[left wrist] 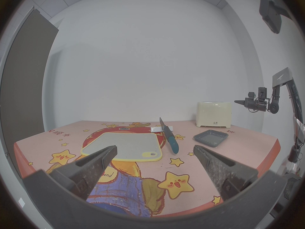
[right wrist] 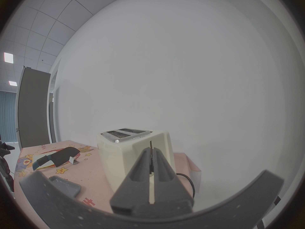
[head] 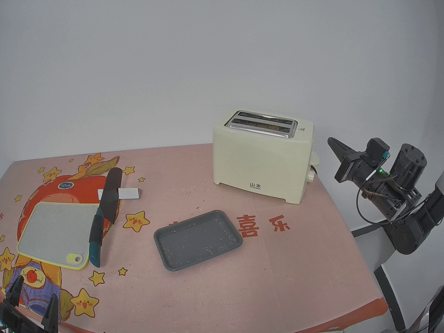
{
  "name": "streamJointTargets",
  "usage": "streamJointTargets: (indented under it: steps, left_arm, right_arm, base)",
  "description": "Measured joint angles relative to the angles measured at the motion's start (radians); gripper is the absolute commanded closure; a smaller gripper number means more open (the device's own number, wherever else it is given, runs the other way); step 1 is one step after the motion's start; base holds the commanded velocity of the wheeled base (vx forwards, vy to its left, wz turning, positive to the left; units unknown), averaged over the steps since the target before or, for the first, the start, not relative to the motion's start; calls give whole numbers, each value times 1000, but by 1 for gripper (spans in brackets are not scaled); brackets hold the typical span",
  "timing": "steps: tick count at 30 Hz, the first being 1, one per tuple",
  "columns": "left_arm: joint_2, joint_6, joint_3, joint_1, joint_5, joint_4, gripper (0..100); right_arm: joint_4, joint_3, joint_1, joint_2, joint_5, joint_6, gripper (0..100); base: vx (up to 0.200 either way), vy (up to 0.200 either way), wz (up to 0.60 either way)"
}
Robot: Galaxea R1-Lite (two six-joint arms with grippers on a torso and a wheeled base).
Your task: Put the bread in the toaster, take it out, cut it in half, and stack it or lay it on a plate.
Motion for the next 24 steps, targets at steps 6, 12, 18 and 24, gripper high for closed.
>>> streamJointTargets:
  steps: [6, 12, 18, 24]
  left_arm:
    - [0, 0, 0, 0, 0, 0, 0]
    - [0, 0, 0, 0, 0, 0, 0]
    - [0, 0, 0, 0, 0, 0, 0]
    - [0, 0, 0, 0, 0, 0, 0]
  right_arm:
    - [0, 1, -6, -21, 15, 0, 100]
    - [10, -4, -13, -54, 16, 0, 100]
    - [11, -6, -11, -70, 15, 0, 100]
    - [13, -8, -21, -82, 16, 0, 100]
  base:
    - [0, 0, 0]
    - [0, 0, 0]
    - [0, 0, 0]
    - [0, 0, 0]
